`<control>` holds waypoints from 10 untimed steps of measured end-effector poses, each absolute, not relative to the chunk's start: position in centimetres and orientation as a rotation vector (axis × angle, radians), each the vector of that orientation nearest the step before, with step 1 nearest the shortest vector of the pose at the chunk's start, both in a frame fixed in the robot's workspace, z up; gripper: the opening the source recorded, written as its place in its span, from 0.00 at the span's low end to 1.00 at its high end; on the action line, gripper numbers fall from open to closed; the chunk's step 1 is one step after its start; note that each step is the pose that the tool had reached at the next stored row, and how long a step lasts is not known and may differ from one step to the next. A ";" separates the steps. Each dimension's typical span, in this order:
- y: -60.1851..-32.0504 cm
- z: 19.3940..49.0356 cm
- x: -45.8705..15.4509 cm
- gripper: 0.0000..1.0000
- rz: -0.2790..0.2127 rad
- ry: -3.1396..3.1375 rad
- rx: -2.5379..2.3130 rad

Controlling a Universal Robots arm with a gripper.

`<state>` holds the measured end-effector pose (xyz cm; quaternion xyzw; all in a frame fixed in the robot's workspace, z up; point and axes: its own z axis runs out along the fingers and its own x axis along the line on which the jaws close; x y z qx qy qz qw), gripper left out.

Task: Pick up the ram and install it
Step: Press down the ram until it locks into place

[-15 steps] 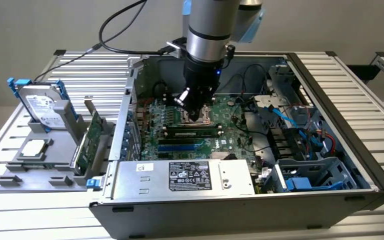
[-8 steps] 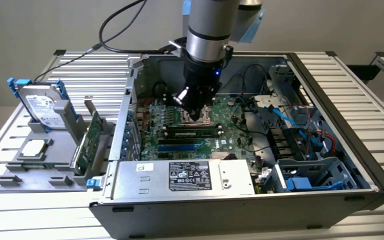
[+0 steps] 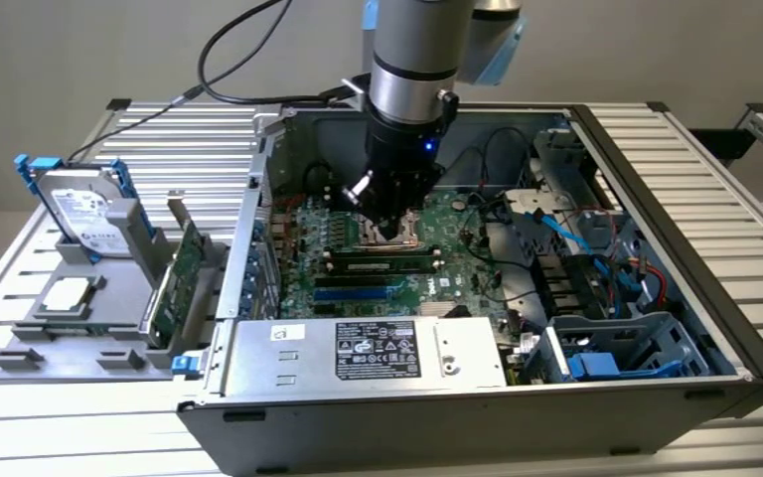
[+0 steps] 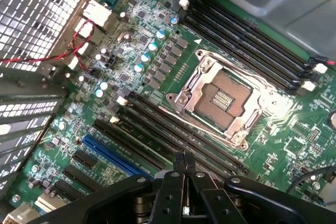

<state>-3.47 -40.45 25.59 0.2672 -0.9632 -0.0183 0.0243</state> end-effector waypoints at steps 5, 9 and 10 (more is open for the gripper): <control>-40.4 25.6 -3.5 0.11 -0.057 -3.013 0.724; -40.4 25.6 -3.5 0.11 -0.058 -3.037 0.639; -40.4 25.6 -3.5 0.11 -0.058 -3.043 0.618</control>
